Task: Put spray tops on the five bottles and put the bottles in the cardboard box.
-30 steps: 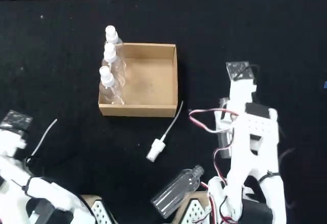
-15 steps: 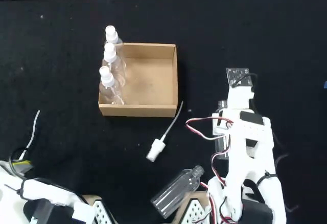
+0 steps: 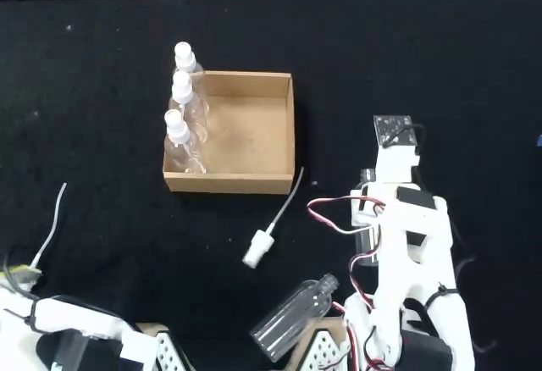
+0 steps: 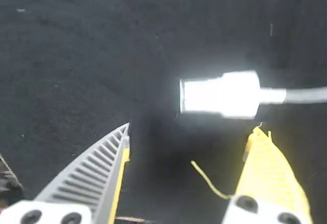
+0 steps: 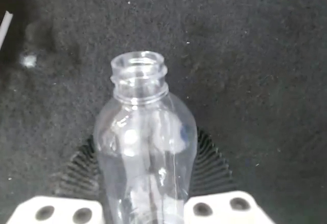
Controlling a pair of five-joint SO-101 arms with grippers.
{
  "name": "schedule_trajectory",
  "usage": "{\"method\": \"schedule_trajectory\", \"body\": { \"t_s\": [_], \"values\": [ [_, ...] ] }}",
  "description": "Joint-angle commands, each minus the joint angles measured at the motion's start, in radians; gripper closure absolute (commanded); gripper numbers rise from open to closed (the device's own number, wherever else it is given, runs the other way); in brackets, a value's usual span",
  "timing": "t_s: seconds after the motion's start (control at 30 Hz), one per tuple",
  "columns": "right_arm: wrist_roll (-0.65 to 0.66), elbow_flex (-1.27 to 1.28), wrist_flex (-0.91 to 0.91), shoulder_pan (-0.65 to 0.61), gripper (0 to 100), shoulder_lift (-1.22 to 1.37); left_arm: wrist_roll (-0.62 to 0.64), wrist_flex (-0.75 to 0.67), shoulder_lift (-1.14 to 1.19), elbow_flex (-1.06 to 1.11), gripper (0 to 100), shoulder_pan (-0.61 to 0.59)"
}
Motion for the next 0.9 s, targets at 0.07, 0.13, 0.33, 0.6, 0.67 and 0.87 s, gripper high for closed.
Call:
{"method": "schedule_trajectory", "body": {
  "t_s": [0.07, 0.13, 0.33, 0.6, 0.67, 0.87],
  "values": [
    [0.0, 0.004, -0.023, -0.009, 98.8, -0.045, 0.301, -0.086, 0.002, -0.147, 67, 0.054],
    [0.0, 0.005, -0.023, -0.009, 98.8, -0.045, 0.313, -0.178, 0.002, -0.119, 67, 0.082],
    [0.0, 0.005, -0.023, -0.009, 98.8, -0.045, 0.009, -0.333, 0.002, 0.035, 67, 0.199],
    [-0.002, 0.005, -0.023, -0.009, 98.8, -0.045, -0.173, -0.427, 0.0, 0.068, 67, 0.211],
    [-0.003, 0.005, -0.023, -0.009, 98.8, -0.045, -0.172, -0.457, 0.0, 0.065, 67, 0.211],
    [-0.008, 0.005, -0.023, -0.009, 98.8, -0.045, -0.189, -0.595, 0.028, 0.087, 67, 0.219]
  ]
}}
